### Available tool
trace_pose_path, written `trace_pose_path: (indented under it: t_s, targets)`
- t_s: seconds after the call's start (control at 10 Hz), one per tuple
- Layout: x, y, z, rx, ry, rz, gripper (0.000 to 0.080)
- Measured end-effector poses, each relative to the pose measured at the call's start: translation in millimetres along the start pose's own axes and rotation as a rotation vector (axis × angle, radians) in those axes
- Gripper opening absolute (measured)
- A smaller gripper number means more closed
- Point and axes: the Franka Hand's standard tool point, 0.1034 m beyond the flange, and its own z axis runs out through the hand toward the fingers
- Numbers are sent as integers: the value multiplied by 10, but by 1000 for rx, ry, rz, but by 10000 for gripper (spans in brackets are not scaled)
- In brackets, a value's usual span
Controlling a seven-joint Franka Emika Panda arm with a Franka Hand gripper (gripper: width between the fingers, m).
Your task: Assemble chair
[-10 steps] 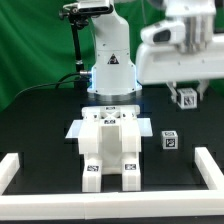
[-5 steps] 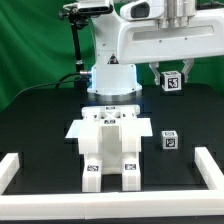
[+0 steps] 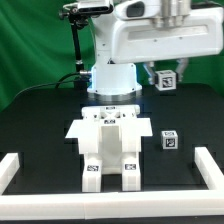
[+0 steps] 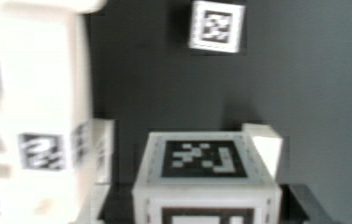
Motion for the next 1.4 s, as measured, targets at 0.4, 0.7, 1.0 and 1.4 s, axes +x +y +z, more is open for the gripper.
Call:
trace_pose_path:
  t_s: [0.4, 0.7, 1.0, 1.4]
  targets:
    - [236, 332, 82, -18, 22, -39, 282]
    - [234, 325, 91, -18, 20, -41, 282]
    - [345, 551, 234, -50, 38, -69, 282]
    - [330, 513, 338, -58, 37, -77, 282]
